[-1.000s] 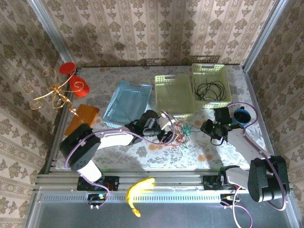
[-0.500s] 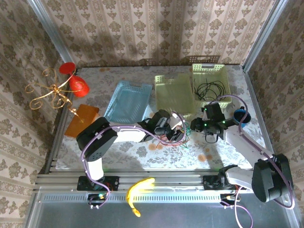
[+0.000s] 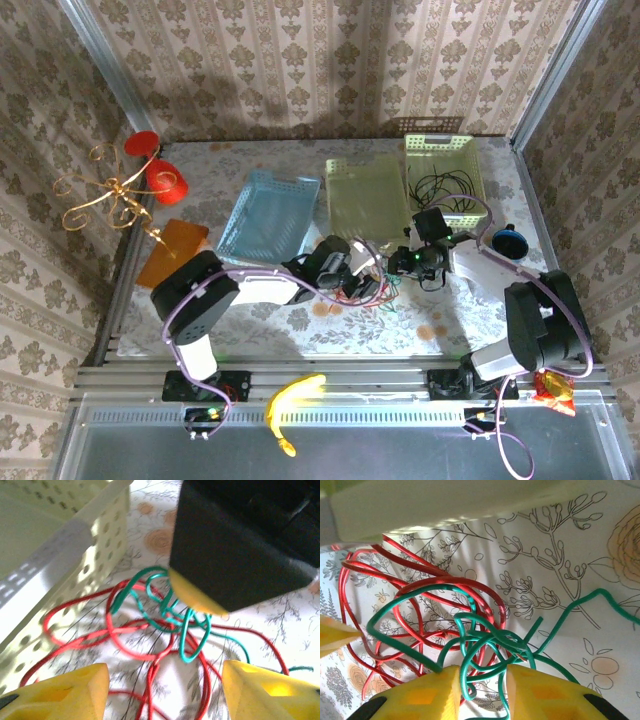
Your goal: Untangle the cables
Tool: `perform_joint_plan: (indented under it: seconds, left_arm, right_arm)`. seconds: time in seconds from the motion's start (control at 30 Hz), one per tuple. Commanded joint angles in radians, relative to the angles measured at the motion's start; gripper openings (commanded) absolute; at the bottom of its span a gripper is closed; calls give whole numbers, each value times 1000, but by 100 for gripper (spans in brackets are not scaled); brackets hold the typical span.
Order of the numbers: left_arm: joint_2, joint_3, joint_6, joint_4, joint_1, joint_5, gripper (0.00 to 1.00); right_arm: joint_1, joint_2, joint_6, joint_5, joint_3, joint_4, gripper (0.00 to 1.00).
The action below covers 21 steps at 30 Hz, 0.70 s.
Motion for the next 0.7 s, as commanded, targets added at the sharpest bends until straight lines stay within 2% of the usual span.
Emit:
perform_joint_plan:
  seconds: [0.0,0.3,0.4,0.5,0.67]
  left_arm:
    - [-70,-52,-36,15,18,-49,63]
    - [-115,-92,-57,11,36,-44,63]
    - [-113,-87,-59,15,37,-32,63]
    - [-111,-85,-66,18,37,-32,63]
    - [-115,-84,-68,22,40,-22,63]
  right_arm:
    - [4,37,-15,-29,27,-4,30]
    - [18,72,-6,-36,24,43,29]
    - [22,84,-4,-36,29,54,19]
    - [28,73,0,-35,29,62,2]
    - [26,-10,-25,-18,25,14,0]
